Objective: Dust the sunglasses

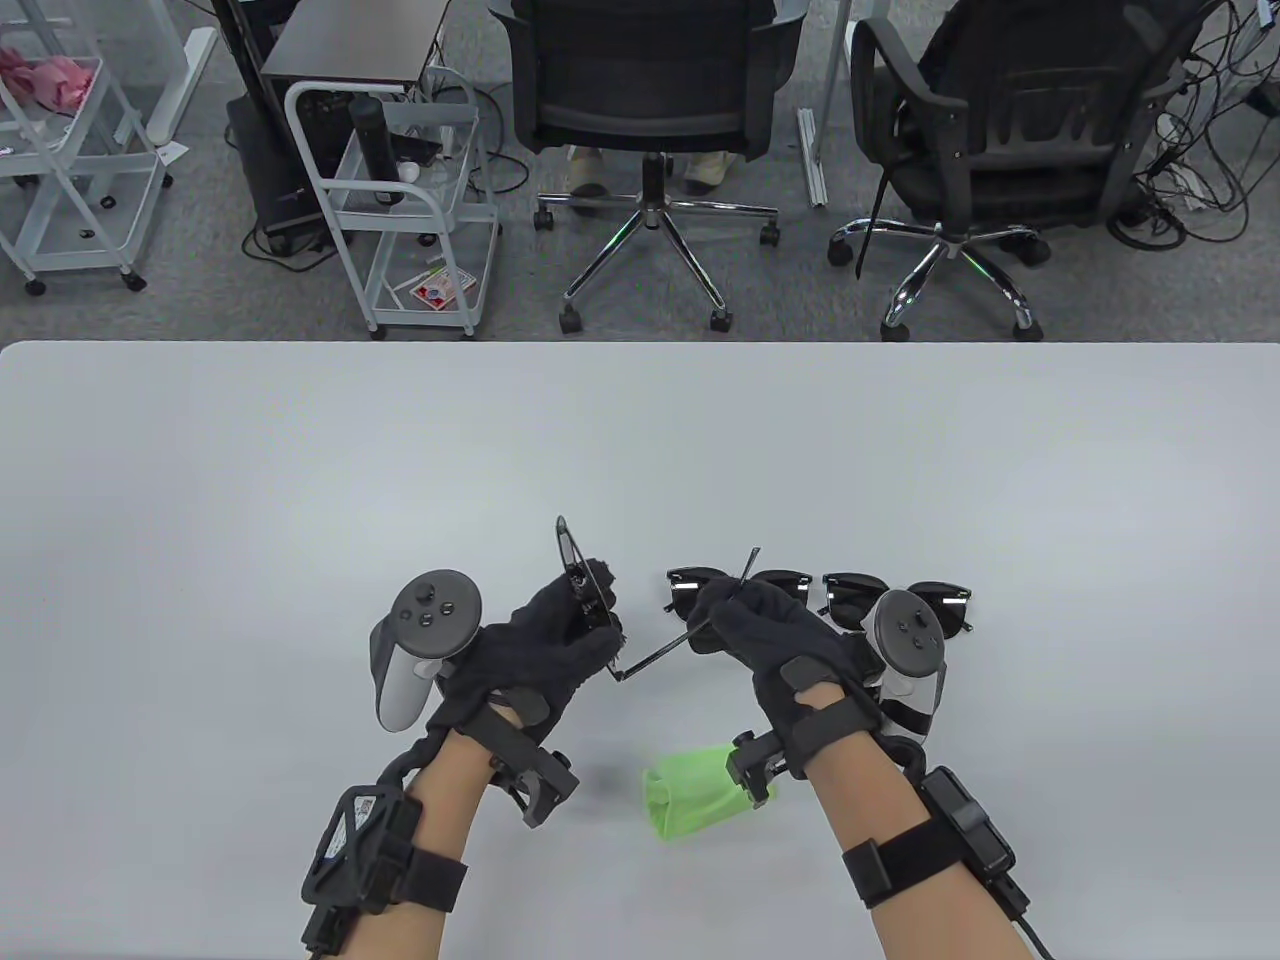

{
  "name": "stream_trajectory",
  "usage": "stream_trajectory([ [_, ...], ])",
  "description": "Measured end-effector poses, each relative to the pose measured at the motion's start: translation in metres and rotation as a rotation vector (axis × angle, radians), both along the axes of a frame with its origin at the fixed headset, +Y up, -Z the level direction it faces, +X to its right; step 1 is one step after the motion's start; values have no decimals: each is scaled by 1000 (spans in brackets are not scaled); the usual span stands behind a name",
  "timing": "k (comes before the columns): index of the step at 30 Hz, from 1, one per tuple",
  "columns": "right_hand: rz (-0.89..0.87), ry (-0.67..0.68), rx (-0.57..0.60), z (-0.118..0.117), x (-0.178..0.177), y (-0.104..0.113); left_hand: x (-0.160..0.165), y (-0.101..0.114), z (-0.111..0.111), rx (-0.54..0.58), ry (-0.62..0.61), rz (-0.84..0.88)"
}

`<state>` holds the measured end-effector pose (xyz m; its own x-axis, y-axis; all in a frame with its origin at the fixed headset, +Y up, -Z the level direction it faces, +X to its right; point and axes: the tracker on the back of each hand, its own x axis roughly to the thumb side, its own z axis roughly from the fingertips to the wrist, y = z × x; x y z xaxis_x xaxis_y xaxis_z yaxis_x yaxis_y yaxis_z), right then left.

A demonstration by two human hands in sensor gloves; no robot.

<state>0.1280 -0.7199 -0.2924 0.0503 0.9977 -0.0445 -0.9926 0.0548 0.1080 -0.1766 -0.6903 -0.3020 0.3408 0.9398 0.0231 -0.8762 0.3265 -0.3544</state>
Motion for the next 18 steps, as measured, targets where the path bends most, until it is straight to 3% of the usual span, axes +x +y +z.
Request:
stream_trajectory([
  [3,16,-10,3,2,-2,2,-3,0,0,-6,12,35],
  [9,82,-23,-81,4,-2,3,-1,3,1,41,11,-79],
  [12,164,-62,-64,9,0,11,0,4,3,57,19,-109],
  [15,361,-111,73,12,1,27,-1,5,4,69,52,-133],
  [18,563,-159,315,17,-3,51,0,8,6,137,85,-280],
])
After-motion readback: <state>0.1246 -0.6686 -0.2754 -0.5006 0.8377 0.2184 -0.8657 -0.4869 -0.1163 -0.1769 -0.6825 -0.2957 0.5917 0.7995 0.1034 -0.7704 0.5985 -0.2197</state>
